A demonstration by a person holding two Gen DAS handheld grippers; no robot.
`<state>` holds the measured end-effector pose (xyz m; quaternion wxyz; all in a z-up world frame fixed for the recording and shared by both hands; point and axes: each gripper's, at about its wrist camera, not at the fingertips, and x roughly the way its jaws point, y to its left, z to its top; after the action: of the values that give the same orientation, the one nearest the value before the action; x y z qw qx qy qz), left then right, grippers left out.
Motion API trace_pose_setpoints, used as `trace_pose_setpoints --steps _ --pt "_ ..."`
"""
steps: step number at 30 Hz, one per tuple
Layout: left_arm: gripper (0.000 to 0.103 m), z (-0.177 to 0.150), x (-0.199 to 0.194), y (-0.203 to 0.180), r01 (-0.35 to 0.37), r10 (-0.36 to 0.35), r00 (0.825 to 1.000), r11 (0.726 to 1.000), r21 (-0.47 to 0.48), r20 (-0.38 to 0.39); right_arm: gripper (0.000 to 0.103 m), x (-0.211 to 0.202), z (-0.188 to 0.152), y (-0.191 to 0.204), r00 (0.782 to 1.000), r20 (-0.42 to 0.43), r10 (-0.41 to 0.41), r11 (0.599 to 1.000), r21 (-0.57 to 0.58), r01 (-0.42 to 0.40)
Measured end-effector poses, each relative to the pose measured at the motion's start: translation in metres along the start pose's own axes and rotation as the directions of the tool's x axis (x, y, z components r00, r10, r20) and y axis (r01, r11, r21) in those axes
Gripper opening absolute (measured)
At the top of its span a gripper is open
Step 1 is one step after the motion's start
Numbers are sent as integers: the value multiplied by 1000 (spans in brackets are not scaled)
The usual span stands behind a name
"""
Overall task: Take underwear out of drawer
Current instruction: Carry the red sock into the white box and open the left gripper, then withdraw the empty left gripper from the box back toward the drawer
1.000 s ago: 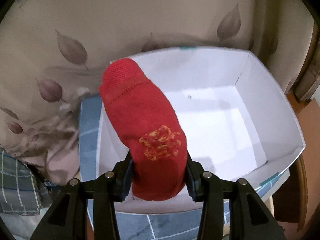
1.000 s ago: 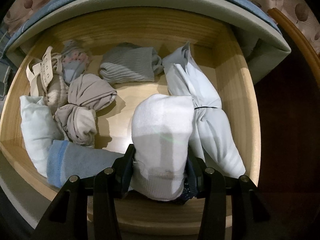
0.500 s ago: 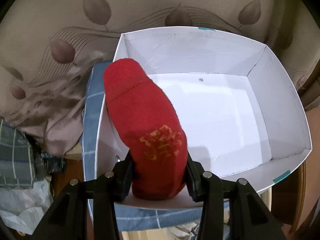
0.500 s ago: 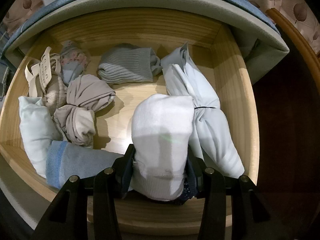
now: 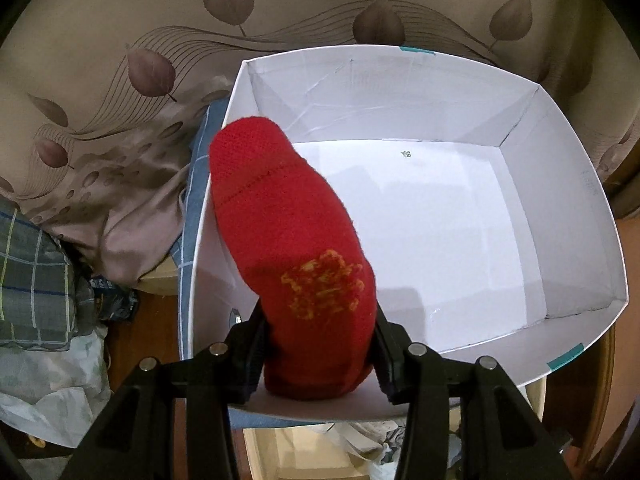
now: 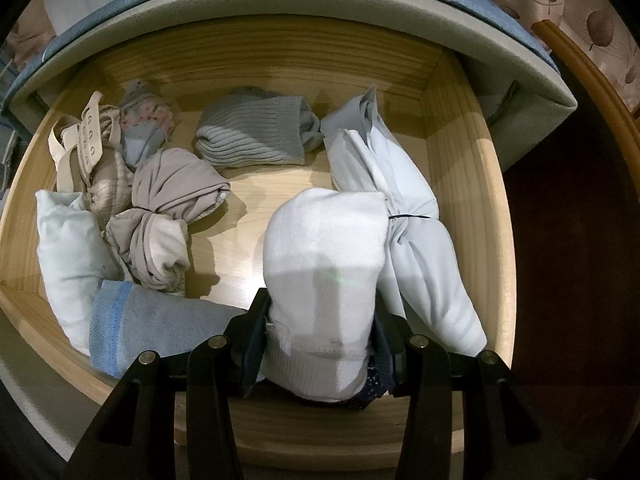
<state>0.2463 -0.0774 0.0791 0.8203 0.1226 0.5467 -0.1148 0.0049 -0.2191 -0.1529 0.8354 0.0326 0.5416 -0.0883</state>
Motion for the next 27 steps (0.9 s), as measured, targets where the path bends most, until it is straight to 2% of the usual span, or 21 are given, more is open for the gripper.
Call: trace_pose_setpoints --steps 9,17,27 --pt "52 3 2 -4 -32 32 999 999 15 10 42 -3 -2 -1 1000 6 -2 1000 6 2" --pt "53 1 -10 6 46 -45 998 999 -19 40 42 -4 -3 -1 1000 6 -8 1000 6 8" --pt "56 -11 -50 11 90 -89 991 996 -6 97 42 -3 -3 2 1000 0 -25 1000 -1 25"
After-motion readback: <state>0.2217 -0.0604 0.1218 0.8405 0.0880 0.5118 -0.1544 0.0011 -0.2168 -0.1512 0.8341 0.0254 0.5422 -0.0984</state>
